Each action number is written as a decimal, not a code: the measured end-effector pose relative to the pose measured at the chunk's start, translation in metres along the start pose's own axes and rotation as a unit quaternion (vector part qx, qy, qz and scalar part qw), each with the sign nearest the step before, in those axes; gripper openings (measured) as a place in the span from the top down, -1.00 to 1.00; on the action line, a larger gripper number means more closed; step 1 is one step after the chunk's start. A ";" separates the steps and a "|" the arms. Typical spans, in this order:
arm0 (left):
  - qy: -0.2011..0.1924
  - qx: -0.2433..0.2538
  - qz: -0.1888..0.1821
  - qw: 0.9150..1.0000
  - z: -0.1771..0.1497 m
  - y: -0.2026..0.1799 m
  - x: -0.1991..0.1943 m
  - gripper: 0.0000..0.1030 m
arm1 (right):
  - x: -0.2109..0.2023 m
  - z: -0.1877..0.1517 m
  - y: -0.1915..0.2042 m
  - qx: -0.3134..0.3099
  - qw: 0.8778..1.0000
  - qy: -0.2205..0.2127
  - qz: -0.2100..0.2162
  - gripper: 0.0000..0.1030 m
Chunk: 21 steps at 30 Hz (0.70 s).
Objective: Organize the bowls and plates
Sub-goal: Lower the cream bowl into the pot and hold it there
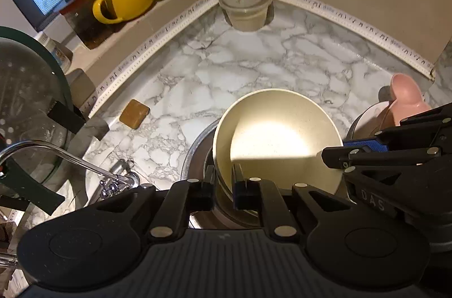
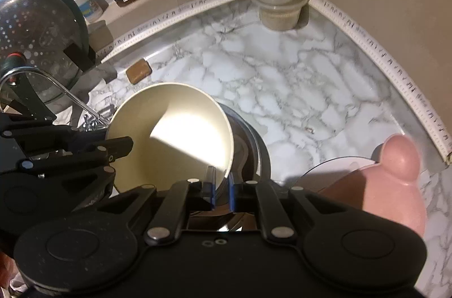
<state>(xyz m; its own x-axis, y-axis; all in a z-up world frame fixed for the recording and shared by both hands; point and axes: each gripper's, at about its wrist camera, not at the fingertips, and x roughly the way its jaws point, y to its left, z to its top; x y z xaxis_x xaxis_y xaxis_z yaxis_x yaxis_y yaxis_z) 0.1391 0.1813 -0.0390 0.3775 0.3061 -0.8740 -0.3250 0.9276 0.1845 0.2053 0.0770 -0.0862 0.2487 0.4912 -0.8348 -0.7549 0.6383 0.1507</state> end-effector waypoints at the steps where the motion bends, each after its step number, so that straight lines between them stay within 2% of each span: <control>1: 0.003 0.001 -0.002 1.000 0.000 0.000 0.003 0.81 | 0.003 0.000 0.000 0.001 1.000 0.004 0.000 0.82; 21: 0.020 0.023 0.010 0.999 -0.004 -0.004 0.028 0.81 | 0.035 -0.001 -0.001 -0.001 0.999 0.044 0.014 0.80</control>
<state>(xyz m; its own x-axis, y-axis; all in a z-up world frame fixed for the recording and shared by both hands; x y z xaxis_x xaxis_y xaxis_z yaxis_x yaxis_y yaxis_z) 0.1473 0.1854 -0.0656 0.3350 0.3173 -0.8872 -0.2925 0.9301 0.2222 0.2138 0.0925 -0.1161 0.1741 0.4553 -0.8732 -0.7618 0.6242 0.1736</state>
